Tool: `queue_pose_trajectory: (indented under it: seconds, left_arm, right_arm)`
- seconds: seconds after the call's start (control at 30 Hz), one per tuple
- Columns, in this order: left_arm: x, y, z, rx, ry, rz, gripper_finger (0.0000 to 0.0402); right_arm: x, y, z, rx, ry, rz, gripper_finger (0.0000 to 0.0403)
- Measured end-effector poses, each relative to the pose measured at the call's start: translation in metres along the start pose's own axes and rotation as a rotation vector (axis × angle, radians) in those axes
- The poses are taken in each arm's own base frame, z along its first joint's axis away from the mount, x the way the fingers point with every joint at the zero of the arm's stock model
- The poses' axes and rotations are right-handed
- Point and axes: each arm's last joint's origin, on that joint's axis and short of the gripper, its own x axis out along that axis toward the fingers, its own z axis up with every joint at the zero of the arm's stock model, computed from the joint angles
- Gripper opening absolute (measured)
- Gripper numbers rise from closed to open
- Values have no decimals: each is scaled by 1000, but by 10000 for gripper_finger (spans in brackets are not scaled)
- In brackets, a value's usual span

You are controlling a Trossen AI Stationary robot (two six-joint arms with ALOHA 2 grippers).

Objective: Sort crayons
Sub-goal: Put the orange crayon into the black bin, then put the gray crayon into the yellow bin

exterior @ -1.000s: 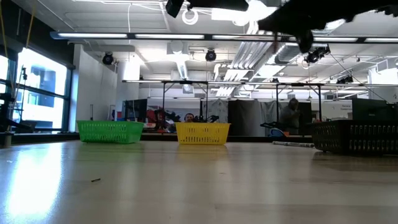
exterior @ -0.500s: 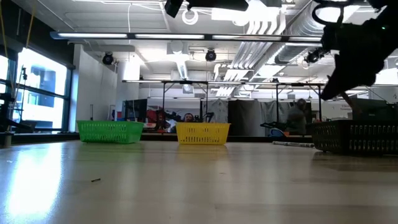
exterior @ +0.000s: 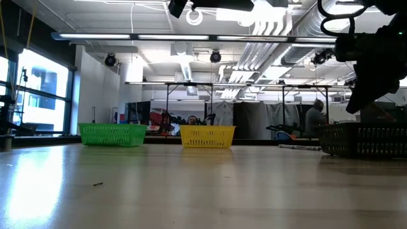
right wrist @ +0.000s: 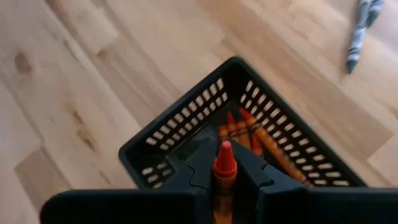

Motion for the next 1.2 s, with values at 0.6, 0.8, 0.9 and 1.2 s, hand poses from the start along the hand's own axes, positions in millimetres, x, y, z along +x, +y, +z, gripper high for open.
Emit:
queue_pose_trajectory:
  seconds: [0.6,0.8,0.9,1.2]
  left_arm:
    - [0,1,-1,13,11,6,115]
    - [1,2,-3,32,27,14,115]
    - [1,3,-4,59,37,17,115]
    - [-2,17,-1,188,52,158,115]
  right_arm:
    - [-7,2,3,-69,68,37,68]
    - [-41,12,31,-120,-68,7,68]
    - [-54,14,46,-184,-142,-8,68]
    - [-49,-4,83,-227,-192,-95,68]
